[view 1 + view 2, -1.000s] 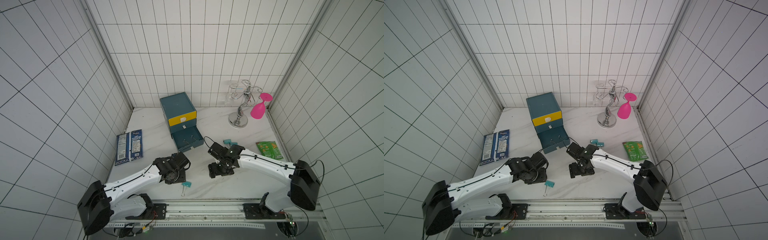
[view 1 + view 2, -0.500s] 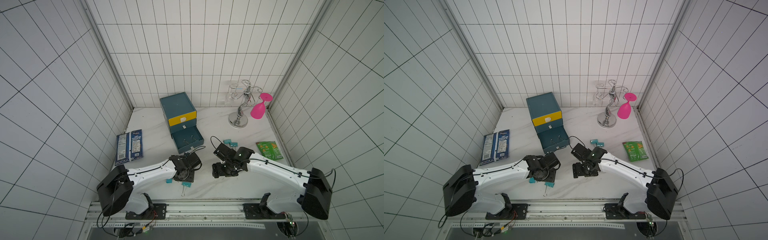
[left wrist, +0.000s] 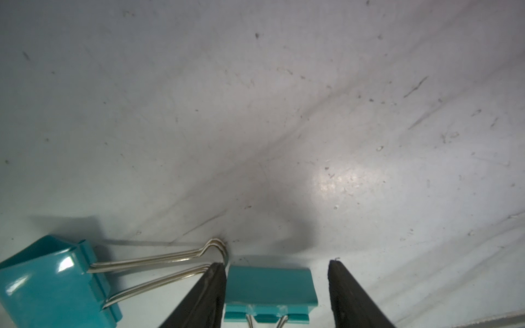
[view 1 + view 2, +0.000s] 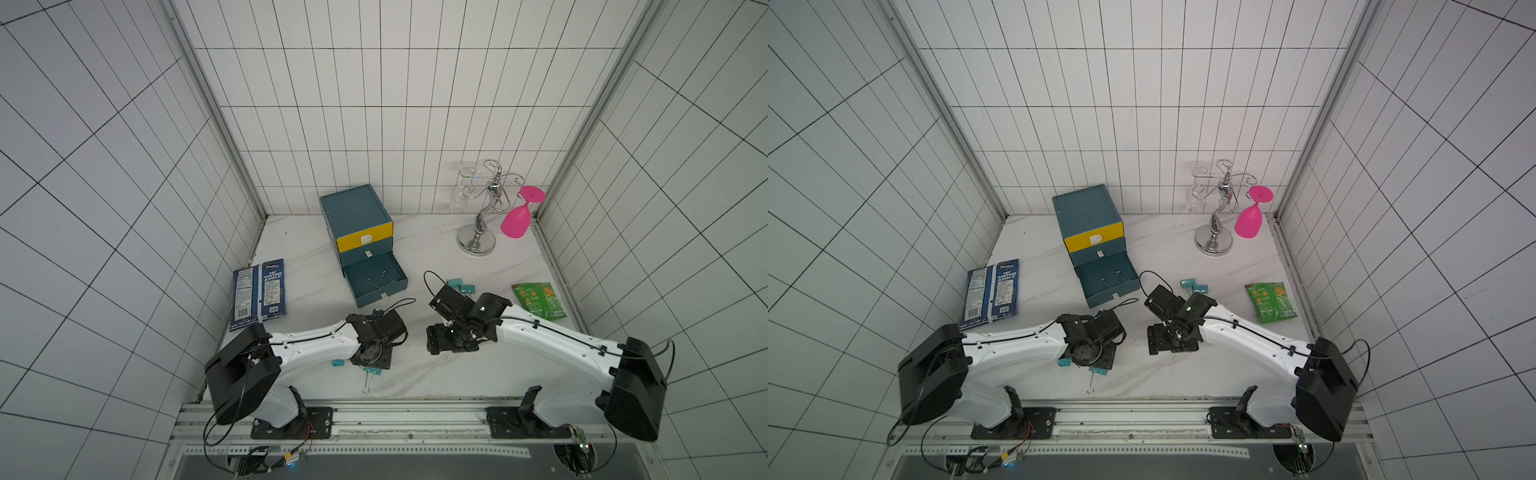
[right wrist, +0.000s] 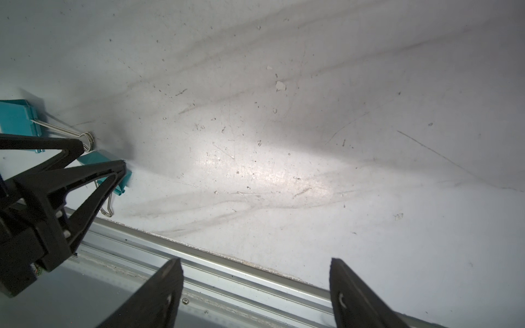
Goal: Put the binder clips in the drawer according to color
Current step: Pick up the binder clip at the center of the board.
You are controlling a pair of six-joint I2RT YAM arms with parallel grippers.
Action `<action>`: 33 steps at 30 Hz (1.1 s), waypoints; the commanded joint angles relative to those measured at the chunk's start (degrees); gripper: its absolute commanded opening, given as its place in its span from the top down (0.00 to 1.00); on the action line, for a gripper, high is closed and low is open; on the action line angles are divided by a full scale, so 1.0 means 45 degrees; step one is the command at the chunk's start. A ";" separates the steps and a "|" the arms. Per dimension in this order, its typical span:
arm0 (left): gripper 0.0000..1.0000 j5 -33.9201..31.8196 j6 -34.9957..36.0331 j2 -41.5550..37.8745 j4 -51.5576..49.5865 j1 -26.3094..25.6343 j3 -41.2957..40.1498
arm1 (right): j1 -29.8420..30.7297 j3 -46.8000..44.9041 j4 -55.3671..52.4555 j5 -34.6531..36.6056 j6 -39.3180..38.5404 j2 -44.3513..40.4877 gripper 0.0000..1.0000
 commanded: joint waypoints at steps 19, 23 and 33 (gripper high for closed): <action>0.38 -0.0553 -0.0696 -0.0554 -0.0251 -0.0650 -0.0630 | -0.0288 0.0328 -0.0443 0.0185 -0.0517 0.0191 0.17; 0.38 -0.0441 -0.0687 -0.0388 -0.0169 -0.0742 -0.0596 | -0.0321 0.0392 -0.0456 0.0205 -0.0568 0.0249 0.17; 0.35 -0.0246 -0.0447 -0.0620 -0.0201 -0.1021 -0.0734 | -0.0390 0.0431 -0.0458 0.0224 -0.0608 0.0268 0.17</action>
